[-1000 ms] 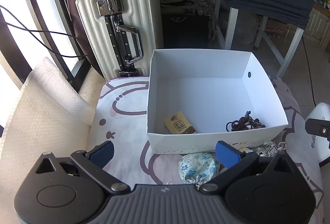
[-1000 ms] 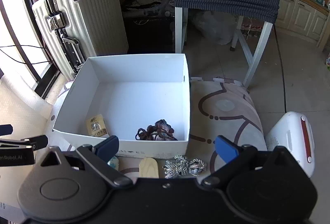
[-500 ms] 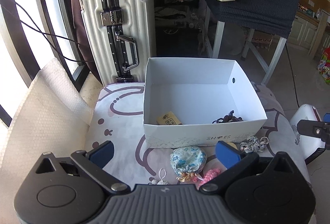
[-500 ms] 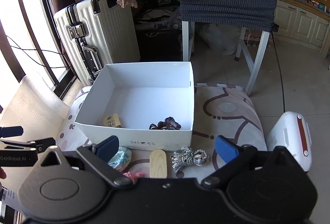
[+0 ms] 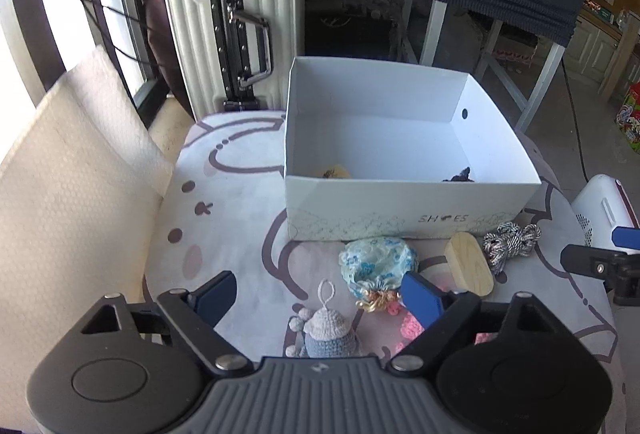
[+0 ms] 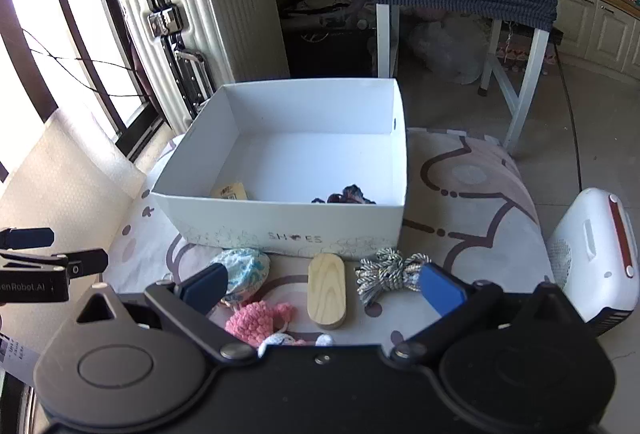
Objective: Organize objects
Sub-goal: 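Grasp the grey crocheted doll with the left tool while the right tool grasps the pink-and-white bunny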
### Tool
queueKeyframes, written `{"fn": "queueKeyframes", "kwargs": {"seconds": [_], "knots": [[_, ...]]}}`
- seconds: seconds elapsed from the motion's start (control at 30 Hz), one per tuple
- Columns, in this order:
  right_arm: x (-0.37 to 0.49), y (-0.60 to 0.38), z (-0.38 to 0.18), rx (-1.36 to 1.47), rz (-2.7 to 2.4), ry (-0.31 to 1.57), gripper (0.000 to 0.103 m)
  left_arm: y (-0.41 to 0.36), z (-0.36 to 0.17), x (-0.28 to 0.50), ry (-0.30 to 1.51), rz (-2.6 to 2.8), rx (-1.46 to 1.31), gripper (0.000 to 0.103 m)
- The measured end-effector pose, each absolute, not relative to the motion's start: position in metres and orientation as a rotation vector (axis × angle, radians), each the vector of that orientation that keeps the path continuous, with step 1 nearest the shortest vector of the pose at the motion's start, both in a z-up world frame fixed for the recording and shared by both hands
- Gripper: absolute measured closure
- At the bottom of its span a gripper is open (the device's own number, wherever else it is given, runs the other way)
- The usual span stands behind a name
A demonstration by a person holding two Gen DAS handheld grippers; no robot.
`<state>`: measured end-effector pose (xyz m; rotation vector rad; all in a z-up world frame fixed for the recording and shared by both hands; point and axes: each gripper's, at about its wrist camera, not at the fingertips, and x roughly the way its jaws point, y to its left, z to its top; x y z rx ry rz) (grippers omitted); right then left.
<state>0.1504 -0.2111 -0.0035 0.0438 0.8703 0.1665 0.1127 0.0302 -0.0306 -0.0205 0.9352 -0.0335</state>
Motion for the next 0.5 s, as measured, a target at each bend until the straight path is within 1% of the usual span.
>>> {"fn": "queueKeyframes", "kwargs": {"seconds": [0.17,0.33,0.4,0.5], "knots": [[0.156,-0.199,-0.041,0.044,0.186,0.930,0.001,0.035,-0.063,0.115,0.990,-0.046,-0.056,0.017],[0.163,-0.186,-0.075,0.037,0.241,0.991,0.016,0.034,-0.091,0.121,1.039,-0.033,-0.062,0.023],[0.166,-0.179,-0.088,0.000,0.275,1.014,0.023,0.035,-0.100,0.125,1.059,-0.031,-0.084,0.026],[0.170,-0.171,-0.104,-0.066,0.312,1.038,0.029,0.035,-0.113,0.131,1.092,-0.016,-0.122,0.031]]}}
